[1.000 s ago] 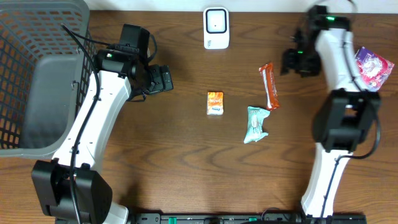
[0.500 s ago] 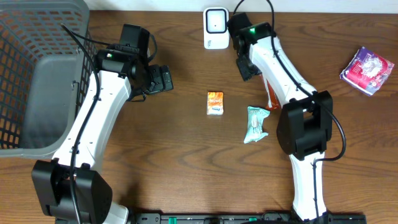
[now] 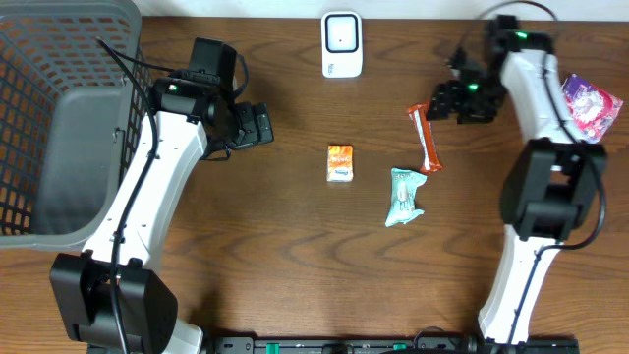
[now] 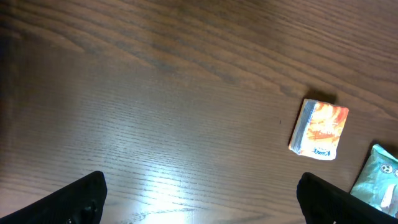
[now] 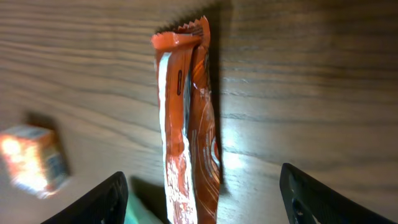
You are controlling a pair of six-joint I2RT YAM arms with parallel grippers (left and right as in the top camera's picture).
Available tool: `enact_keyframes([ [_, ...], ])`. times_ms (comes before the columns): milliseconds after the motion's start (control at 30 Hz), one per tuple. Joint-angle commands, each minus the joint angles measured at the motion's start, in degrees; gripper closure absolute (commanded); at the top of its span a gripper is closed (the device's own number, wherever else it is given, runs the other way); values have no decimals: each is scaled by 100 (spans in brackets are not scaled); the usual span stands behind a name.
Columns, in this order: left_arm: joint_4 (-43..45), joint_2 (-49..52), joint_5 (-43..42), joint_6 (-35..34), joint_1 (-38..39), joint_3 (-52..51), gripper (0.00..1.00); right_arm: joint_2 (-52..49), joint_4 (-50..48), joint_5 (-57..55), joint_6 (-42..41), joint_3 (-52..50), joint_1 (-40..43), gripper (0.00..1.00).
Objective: Scan the item barcode
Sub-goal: 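Regrasp the snack bar and lift it toward the white scanner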
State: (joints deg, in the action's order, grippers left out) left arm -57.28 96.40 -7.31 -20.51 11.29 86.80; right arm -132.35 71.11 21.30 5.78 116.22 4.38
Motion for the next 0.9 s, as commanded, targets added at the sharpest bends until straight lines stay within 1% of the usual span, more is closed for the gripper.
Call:
enact_keyframes([
  [0, -33, 26, 52, 96, -13, -39, 2, 98, -258, 1880, 522, -463, 247, 27],
  [200, -33, 26, 55, 96, -13, -39, 2, 98, -1329, 2693, 455, -1499, 481, 32],
  [433, -33, 26, 52, 96, -13, -39, 2, 98, -2590, 2686, -258, -2284, 479, 39],
  [500, -33, 26, 52, 96, -13, -39, 2, 98, -2817, 2686, -387, -2371, 472, 46],
  [667, -33, 26, 52, 96, -13, -39, 2, 98, -2922, 2664, -404, -2404, 380, 65],
  [767, -35, 26, 52, 96, -13, -39, 2, 98, -2920, 2494, -404, -2404, 302, 66],
  [867, -33, 26, 52, 96, -13, -39, 2, 98, -2865, 1910, -496, -2413, 175, 63],
])
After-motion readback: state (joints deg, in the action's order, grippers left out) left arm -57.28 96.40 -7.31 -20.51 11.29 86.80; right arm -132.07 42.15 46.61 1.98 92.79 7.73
